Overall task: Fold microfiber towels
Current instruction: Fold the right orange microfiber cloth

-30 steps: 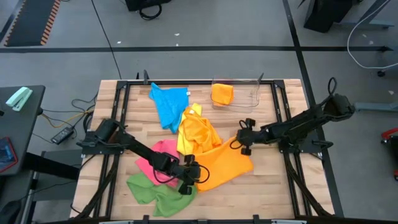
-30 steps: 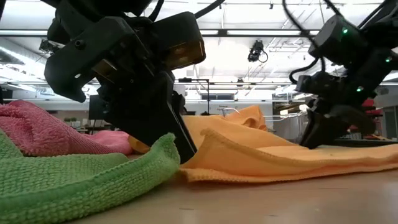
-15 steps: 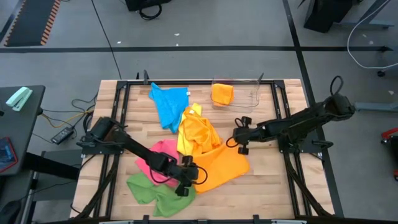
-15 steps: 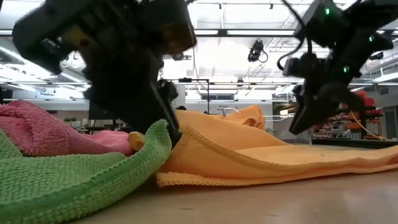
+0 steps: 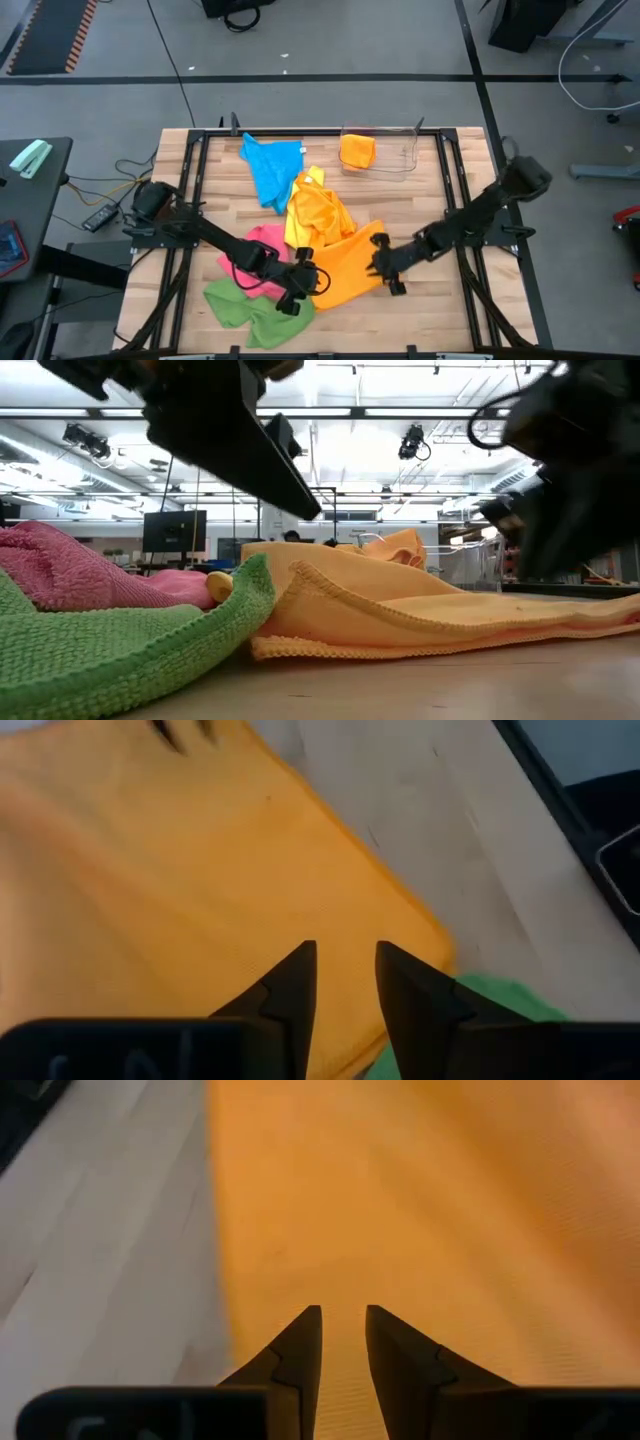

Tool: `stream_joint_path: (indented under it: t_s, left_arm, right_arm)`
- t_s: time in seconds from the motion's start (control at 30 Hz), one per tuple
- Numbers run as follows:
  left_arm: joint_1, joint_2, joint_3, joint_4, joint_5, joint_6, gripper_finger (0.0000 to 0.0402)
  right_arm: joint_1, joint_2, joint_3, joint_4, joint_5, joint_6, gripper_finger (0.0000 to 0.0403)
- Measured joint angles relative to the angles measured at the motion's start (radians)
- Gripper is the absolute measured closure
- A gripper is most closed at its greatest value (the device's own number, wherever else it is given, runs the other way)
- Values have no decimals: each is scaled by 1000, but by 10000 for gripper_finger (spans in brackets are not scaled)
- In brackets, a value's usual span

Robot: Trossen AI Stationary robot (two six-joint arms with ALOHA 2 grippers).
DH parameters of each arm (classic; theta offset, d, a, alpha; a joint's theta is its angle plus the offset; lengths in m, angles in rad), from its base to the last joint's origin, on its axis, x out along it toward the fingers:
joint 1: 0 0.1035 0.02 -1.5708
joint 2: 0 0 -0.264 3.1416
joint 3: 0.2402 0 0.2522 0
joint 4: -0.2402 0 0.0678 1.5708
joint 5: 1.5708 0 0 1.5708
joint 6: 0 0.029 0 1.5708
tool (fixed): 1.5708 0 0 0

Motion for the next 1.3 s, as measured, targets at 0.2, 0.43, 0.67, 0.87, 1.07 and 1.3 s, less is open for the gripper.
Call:
stream_joint_path:
  t_s: [0.2,0.43,0.67,0.87,1.07,1.3]
  left_arm:
    - [23,-37,0,-13,-13,17,290]
    - [46,-36,0,-23,-13,11,291]
    - [62,-35,0,-53,-13,-12,295]
    - [66,-35,0,-42,-13,-33,301]
    - [52,-35,0,-11,-11,-23,299]
    - [19,-35,0,72,-12,23,299]
  right_arm:
    - [53,135,109,17,93,29,313]
    - [34,307,317,12,89,-52,313]
    - [32,483,534,-131,34,-109,313]
    - [60,505,595,-266,-102,-79,313]
    - [141,429,591,-546,-201,-44,313]
    - [199,330,571,-826,-193,-43,313]
